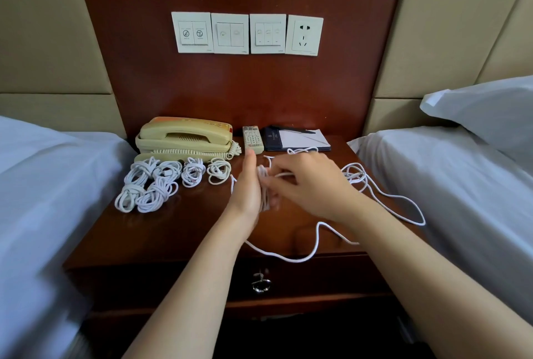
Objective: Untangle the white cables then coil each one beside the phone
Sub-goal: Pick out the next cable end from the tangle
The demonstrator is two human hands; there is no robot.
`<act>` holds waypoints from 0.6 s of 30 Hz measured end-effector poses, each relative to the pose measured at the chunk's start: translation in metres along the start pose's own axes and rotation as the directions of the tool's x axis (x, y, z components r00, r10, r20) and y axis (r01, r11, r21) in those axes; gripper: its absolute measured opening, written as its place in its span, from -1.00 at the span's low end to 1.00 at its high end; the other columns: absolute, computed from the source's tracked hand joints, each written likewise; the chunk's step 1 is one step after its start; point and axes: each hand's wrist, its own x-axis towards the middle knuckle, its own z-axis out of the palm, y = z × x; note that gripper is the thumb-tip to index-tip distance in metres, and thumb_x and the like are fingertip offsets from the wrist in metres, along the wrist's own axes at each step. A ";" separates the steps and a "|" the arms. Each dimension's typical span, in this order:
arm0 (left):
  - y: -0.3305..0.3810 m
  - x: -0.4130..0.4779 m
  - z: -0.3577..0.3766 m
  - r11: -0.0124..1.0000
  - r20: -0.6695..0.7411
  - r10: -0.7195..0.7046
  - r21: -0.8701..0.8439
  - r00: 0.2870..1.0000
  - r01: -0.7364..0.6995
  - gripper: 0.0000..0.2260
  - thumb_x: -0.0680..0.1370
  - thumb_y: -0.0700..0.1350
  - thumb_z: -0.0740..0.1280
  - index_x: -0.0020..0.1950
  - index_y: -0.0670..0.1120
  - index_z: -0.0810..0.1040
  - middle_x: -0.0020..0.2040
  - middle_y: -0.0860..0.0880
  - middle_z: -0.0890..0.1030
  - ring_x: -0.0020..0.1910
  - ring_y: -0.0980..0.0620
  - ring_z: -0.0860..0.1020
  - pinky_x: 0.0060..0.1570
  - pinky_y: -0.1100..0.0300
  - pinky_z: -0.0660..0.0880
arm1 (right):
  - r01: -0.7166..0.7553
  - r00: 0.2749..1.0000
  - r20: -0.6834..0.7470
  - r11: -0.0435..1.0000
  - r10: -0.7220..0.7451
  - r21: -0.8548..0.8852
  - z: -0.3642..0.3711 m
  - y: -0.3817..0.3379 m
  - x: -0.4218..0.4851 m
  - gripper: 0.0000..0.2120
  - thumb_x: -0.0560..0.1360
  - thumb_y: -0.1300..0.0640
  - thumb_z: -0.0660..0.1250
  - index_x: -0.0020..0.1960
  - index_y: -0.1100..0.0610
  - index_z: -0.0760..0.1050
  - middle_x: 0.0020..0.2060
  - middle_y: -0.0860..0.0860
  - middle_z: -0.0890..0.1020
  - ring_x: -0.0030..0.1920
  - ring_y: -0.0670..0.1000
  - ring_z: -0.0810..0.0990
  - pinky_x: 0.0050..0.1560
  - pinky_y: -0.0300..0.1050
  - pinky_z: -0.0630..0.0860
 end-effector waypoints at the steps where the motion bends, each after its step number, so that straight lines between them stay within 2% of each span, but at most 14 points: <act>1: 0.000 -0.003 0.002 1.000 0.041 -0.020 -0.003 0.999 0.020 -0.30 0.60 0.24 -0.24 -0.40 -0.15 0.45 -0.59 -0.03 0.32 -0.63 0.08 0.29 -0.57 0.33 0.23 | -0.025 0.999 -0.037 0.998 0.027 0.061 0.000 0.004 0.001 -0.74 0.51 -0.06 0.31 -0.28 0.04 0.44 -0.40 -0.02 0.56 -0.34 0.01 0.45 -0.28 -0.06 0.34; 2: 0.000 -0.006 0.004 0.999 0.085 -0.045 -0.006 0.995 0.046 -0.32 0.59 0.26 -0.24 -0.36 -0.16 0.41 -0.58 -0.02 0.30 -0.62 0.08 0.28 -0.56 0.31 0.24 | -0.052 0.996 -0.059 0.990 0.060 0.129 0.000 0.010 0.003 -0.74 0.50 -0.04 0.34 -0.30 0.03 0.43 -0.42 -0.02 0.56 -0.37 -0.02 0.44 -0.28 -0.08 0.34; 5: 0.001 -0.013 0.008 0.992 0.204 -0.126 0.007 0.971 0.127 -0.36 0.56 0.31 -0.24 -0.39 -0.13 0.27 -0.54 -0.02 0.24 -0.59 0.07 0.24 -0.53 0.26 0.24 | -0.133 0.987 -0.050 0.942 0.156 0.310 0.004 0.029 0.006 -0.73 0.49 0.00 0.37 -0.34 0.01 0.41 -0.49 -0.06 0.49 -0.44 -0.11 0.39 -0.37 -0.21 0.29; 8: 0.003 -0.019 0.010 0.987 0.293 -0.152 -0.007 0.944 0.161 -0.37 0.57 0.31 -0.23 -0.42 -0.12 0.26 -0.55 -0.01 0.23 -0.60 0.09 0.21 -0.53 0.25 0.22 | -0.176 0.977 -0.016 0.851 0.211 0.496 0.012 0.042 0.005 -0.73 0.51 0.04 0.35 -0.33 0.10 0.44 -0.52 -0.12 0.35 -0.48 -0.16 0.28 -0.40 -0.27 0.23; 11: 0.004 -0.022 0.012 0.984 0.323 -0.126 -0.082 0.938 0.160 -0.37 0.59 0.28 -0.19 -0.44 -0.13 0.27 -0.57 0.00 0.22 -0.61 0.10 0.20 -0.54 0.25 0.19 | -0.209 0.967 0.003 0.783 0.256 0.586 0.019 0.050 0.004 -0.66 0.56 0.08 0.28 -0.38 0.08 0.37 -0.50 -0.09 0.31 -0.48 -0.17 0.24 -0.42 -0.31 0.19; 14: 0.006 -0.022 0.012 0.977 0.315 -0.089 -0.154 0.945 0.144 -0.36 0.60 0.26 -0.17 -0.48 -0.12 0.27 -0.58 0.01 0.21 -0.63 0.11 0.18 -0.57 0.26 0.18 | -0.258 0.962 0.067 0.800 0.265 0.542 0.030 0.054 0.001 -0.56 0.61 0.12 0.19 -0.44 0.07 0.25 -0.53 -0.10 0.28 -0.48 -0.17 0.23 -0.40 -0.27 0.19; 18: 0.007 -0.023 0.012 0.969 0.261 -0.046 -0.223 0.964 0.106 -0.38 0.61 0.22 -0.13 -0.50 -0.11 0.29 -0.58 0.01 0.21 -0.63 0.12 0.18 -0.58 0.28 0.19 | -0.337 0.937 0.216 0.875 0.276 0.347 0.042 0.052 -0.003 -0.60 0.59 0.13 0.15 -0.43 0.13 0.29 -0.46 0.05 0.39 -0.36 -0.01 0.32 -0.26 -0.07 0.29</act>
